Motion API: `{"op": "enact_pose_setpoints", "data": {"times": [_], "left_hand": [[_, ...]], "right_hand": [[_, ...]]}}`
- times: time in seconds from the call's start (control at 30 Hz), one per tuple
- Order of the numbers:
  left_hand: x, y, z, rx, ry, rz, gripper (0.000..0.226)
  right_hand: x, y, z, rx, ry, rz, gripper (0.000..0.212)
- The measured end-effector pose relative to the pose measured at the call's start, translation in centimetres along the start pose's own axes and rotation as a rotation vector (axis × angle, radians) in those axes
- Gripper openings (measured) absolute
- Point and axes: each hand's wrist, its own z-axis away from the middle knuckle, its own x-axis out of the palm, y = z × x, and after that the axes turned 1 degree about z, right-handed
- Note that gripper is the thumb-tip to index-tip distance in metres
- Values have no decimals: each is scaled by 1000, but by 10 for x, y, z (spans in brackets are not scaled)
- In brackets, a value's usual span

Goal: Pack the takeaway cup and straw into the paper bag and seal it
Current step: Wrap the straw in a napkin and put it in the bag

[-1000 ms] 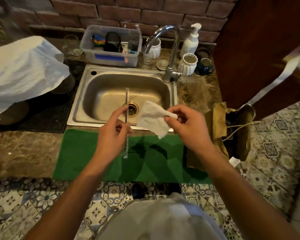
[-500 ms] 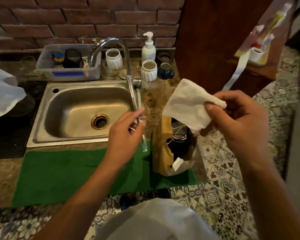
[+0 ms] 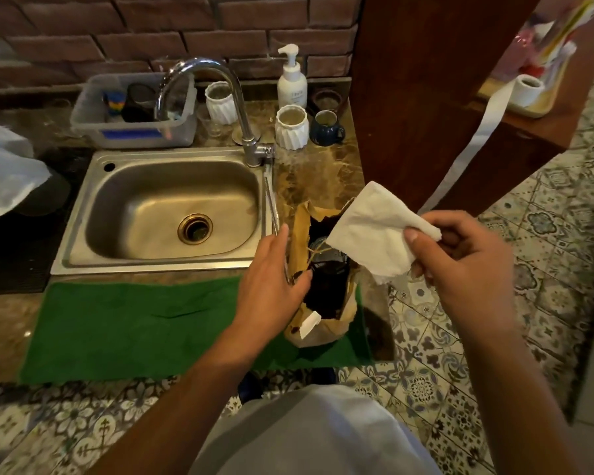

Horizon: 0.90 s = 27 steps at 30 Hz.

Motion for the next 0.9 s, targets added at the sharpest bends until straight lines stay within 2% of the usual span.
{"op": "enact_pose_setpoints", "data": {"times": [0.27,0.47,0.63,0.9], "left_hand": [[2,-8,4,-64,37,156,78],[4,-9,6,-73,82,225,75],[4,-13,10,-70,121,272,69],[1,-26,15,-122,176,391,65]], "right_hand": [[8,13,12,72,54,-50,14],[37,25,21,-57,85,391,16],[62,34,19,-164,-30,624,18],[71,37,18,-122,-199,851,21]]}}
